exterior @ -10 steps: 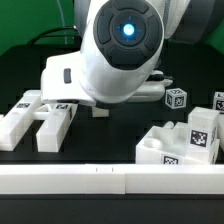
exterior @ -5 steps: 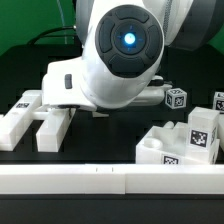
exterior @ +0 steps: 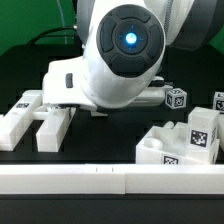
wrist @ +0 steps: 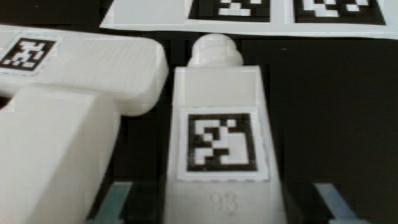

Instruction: Assemble chair

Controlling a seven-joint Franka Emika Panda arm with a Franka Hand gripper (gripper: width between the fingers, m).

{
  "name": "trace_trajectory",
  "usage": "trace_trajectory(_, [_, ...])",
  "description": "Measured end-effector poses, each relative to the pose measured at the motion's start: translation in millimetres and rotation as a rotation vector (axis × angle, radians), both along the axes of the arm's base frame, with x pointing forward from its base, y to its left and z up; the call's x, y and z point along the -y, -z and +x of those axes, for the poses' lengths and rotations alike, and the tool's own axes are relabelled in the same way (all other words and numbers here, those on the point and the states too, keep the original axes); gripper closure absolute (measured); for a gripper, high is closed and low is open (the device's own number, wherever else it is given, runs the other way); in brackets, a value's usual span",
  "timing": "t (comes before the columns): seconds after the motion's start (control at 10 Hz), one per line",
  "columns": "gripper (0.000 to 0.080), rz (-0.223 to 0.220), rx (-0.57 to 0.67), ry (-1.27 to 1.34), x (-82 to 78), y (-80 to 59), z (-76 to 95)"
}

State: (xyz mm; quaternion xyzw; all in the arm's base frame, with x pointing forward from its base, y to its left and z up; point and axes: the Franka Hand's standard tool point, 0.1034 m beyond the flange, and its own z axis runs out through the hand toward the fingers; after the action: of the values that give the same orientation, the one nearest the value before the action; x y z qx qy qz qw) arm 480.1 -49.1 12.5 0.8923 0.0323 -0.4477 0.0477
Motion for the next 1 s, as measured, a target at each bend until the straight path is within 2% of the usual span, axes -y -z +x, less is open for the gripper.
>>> trace_trajectory(0.2, [0.0504,-0.009,0.011,-0.002,-7.1,-8.9,4.4])
trace_trajectory(0.4, [0.0504,-0.058,0.035,0.019,-29.5,-39.2,13.4])
trace_trajectory(0.6, [0.0504,-0.053,0.065,0.032,-39.2,-69.8,26.4])
trace_trajectory(0.7, [0.0504,-0.047,0.074,0.036,-35.5,-75.6,27.9])
trace_trajectory(1.0, [0.0504,-0.042,0.14,0.029,-35.3,-70.3,37.9])
